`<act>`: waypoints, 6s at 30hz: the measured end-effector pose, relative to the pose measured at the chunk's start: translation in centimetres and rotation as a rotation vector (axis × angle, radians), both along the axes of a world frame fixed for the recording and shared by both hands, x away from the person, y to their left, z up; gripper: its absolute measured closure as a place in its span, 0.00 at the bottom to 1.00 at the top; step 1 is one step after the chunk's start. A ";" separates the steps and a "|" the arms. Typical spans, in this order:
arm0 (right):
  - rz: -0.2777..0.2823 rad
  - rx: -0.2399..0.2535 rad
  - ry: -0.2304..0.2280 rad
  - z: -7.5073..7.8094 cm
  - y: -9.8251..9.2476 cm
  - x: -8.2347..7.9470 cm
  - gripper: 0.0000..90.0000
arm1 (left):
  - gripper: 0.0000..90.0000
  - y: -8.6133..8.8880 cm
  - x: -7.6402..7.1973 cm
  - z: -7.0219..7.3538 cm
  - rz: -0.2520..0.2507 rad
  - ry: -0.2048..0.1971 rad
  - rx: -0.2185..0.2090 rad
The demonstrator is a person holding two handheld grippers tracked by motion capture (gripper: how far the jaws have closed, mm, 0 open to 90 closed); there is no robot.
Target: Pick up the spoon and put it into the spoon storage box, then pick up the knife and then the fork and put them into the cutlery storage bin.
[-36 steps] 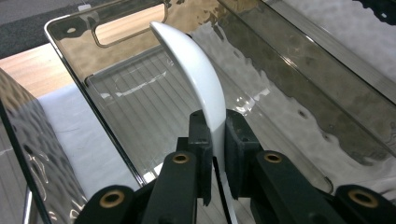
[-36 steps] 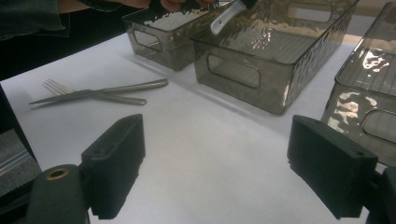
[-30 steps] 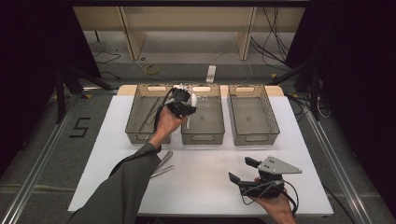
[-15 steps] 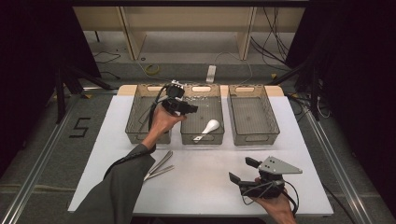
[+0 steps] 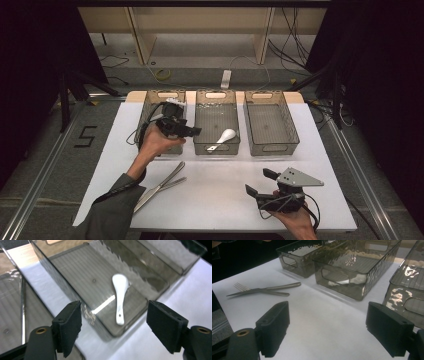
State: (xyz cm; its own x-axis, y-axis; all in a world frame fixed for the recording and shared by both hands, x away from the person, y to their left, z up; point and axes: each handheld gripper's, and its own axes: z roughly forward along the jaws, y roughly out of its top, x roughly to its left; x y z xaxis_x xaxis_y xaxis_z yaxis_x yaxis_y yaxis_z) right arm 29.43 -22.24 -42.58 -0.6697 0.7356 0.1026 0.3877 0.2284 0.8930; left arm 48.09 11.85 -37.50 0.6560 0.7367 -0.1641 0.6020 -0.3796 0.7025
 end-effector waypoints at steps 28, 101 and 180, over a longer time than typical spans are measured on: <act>0.004 -0.009 -0.002 0.0 0.1 -0.1 0.23 | 0.27 3.9 -4.3 -2.5 -0.035 0.134 0.221; 0.013 -0.016 0.000 -0.1 0.0 0.0 0.23 | 0.50 4.3 -6.8 -8.6 -0.067 0.325 0.454; 0.175 -0.117 -0.013 -0.5 4.8 -0.4 0.24 | 0.89 0.1 -9.4 -5.4 -0.387 0.349 0.361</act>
